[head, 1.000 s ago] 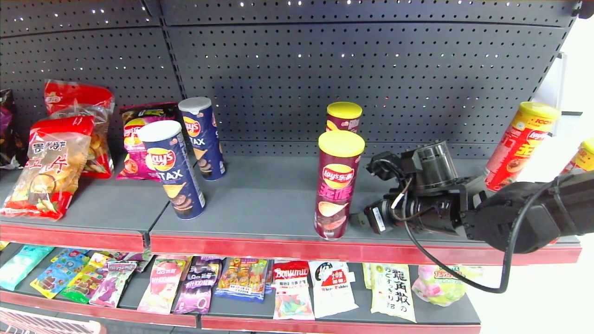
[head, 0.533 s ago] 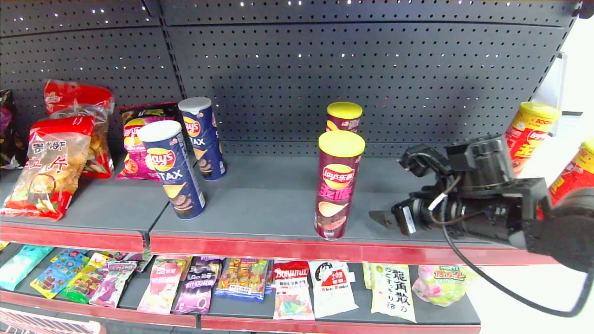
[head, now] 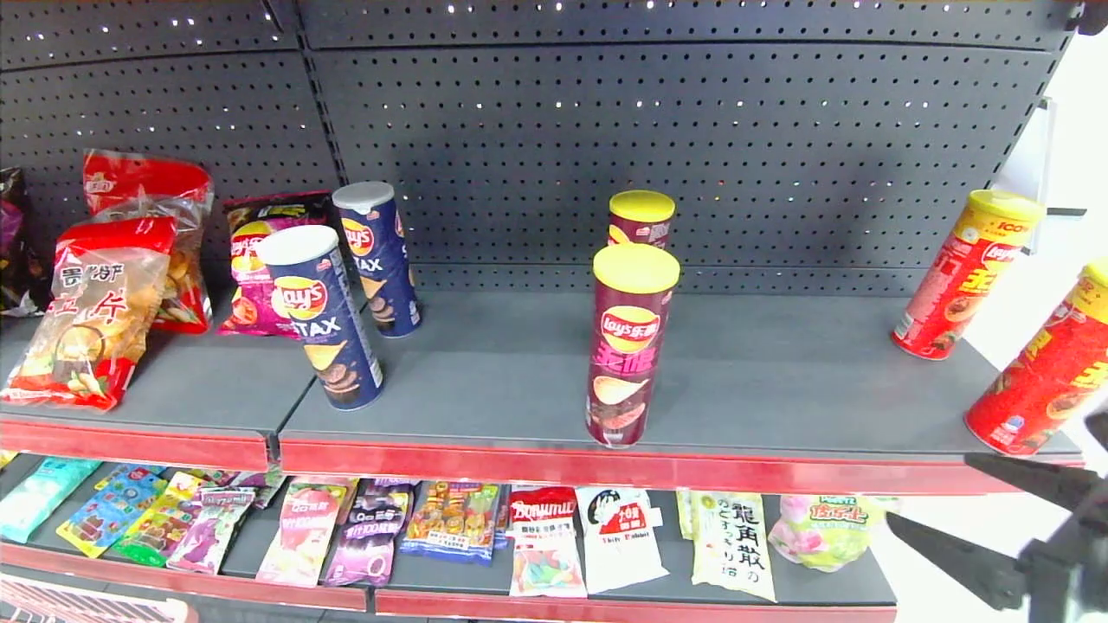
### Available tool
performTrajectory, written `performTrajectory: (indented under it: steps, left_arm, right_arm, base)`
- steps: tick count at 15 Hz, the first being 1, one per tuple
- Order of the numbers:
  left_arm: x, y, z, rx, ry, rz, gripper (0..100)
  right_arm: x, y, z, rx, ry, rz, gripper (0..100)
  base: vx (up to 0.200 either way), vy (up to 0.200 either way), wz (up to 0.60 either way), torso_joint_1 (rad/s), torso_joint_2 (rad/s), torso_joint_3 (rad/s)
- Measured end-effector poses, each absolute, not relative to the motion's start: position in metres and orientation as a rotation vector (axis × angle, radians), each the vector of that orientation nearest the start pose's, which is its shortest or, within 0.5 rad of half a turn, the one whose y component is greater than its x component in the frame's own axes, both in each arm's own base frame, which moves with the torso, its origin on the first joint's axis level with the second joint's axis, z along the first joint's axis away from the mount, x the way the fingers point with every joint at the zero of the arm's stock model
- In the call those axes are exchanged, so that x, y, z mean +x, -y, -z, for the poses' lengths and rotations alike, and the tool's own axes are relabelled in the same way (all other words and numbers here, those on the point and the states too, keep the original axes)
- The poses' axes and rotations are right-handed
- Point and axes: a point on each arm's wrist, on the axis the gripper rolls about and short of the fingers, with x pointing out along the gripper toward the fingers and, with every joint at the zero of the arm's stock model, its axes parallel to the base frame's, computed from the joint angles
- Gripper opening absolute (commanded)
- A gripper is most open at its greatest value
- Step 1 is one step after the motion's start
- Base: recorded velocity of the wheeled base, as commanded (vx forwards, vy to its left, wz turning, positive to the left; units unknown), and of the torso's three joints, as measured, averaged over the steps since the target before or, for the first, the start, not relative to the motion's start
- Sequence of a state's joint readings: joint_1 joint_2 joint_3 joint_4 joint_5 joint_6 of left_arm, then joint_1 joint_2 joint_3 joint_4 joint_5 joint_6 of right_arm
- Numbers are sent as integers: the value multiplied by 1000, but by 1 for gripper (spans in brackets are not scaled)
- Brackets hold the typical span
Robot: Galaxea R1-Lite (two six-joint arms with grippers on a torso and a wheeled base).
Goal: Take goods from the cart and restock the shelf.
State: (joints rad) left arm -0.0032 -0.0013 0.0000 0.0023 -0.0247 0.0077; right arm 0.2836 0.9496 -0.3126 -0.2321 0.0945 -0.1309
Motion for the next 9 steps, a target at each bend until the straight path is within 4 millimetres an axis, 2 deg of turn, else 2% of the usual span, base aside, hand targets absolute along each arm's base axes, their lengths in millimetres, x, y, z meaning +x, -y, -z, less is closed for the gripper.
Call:
performTrajectory:
  steps: [2,5,8,9]
  left_arm:
    - [-23,0,-75,8,-1,27,100]
    - [-23,0,-75,8,-1,28,100]
    - [-23,0,-75,8,-2,27,100]
    - [-23,0,-75,8,-1,28,100]
  right_arm:
    - [60,-13,-147,-138,-276,-338,100]
    - [12,-4,-116,-97,-153,-192,100]
    - [-13,-1,-84,11,-105,-23,100]
    - [-17,0,-80,17,-75,-15,100]
  base:
    - [0,0,0,0,0,0]
    - [0,0,0,0,0,0]
    - [0,0,0,0,0,0]
    - [0,0,0,0,0,0]
